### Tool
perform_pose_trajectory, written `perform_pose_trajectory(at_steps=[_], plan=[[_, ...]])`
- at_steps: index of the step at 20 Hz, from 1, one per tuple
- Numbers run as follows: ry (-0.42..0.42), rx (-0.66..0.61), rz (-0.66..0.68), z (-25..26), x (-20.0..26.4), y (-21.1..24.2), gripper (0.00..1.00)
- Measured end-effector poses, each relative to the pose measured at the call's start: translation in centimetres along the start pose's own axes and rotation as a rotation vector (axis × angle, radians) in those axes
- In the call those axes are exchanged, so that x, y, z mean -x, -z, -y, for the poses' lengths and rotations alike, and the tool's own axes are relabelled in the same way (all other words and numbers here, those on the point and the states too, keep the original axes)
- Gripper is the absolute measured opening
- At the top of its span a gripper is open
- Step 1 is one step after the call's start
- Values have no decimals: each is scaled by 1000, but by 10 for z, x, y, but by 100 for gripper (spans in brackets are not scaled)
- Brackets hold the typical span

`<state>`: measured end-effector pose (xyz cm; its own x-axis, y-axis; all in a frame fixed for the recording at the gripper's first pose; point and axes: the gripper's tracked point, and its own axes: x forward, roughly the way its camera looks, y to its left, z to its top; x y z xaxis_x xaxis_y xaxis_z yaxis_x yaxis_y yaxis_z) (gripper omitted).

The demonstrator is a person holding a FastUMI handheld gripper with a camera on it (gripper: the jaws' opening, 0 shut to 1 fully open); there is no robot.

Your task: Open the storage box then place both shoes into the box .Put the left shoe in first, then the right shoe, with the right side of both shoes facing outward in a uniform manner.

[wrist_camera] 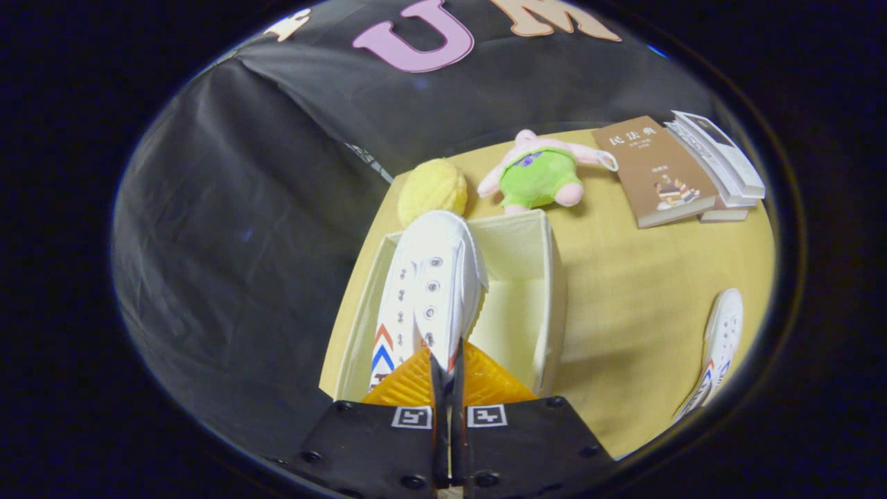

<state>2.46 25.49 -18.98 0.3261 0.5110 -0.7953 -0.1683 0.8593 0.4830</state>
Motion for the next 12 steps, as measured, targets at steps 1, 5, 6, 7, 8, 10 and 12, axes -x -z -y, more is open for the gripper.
perform_pose_trajectory(at_steps=[1, 5, 6, 7, 8, 10, 12], plan=[[17, 5, -11, -1, -7, 4, 5], [77, 25, -35, -1, -37, 16, 5], [86, 28, -45, -1, -43, 20, 5], [96, 33, -55, 0, -49, 25, 5], [105, 40, -59, -1, -53, 28, 5], [111, 46, -63, -4, -61, 33, 5], [103, 47, -76, -9, -68, 38, 5]])
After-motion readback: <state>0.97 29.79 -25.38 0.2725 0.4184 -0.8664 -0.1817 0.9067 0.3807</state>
